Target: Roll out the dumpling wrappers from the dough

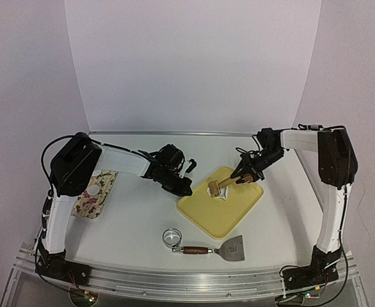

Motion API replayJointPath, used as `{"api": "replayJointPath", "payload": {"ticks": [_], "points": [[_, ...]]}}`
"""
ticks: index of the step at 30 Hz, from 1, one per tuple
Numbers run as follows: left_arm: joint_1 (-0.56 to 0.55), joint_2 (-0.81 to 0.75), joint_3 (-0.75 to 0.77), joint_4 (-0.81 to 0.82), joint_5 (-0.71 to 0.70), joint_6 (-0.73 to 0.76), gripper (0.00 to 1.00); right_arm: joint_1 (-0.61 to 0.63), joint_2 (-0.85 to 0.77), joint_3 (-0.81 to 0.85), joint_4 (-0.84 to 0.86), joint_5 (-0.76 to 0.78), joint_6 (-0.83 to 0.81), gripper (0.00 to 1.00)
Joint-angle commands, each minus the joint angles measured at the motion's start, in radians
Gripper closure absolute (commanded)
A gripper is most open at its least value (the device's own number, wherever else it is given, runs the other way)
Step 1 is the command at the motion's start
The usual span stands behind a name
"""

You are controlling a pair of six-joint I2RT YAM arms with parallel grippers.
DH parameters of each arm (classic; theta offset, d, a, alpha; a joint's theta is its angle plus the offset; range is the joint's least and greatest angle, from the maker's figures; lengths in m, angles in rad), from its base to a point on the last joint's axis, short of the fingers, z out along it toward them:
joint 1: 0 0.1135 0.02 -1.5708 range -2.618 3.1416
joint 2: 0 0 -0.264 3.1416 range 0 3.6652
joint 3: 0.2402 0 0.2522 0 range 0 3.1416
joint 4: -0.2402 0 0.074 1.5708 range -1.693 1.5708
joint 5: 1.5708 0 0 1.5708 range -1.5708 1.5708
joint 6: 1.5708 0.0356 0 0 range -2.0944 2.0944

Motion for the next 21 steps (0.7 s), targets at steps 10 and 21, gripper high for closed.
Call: {"api": "replayJointPath", "payload": {"ticks": [10,21], "points": [[-0.005,0.099,-0.059,-0.112,-0.043,-0.041,1.0,0.09,0.183,-0.056,-0.184,0.614,0.04,1.0],[-0.007,0.099,-0.062,-0.104,-0.039,-0.045,1.0,0.116,0.168,-0.012,-0.204,0.638,0.054,1.0]]}}
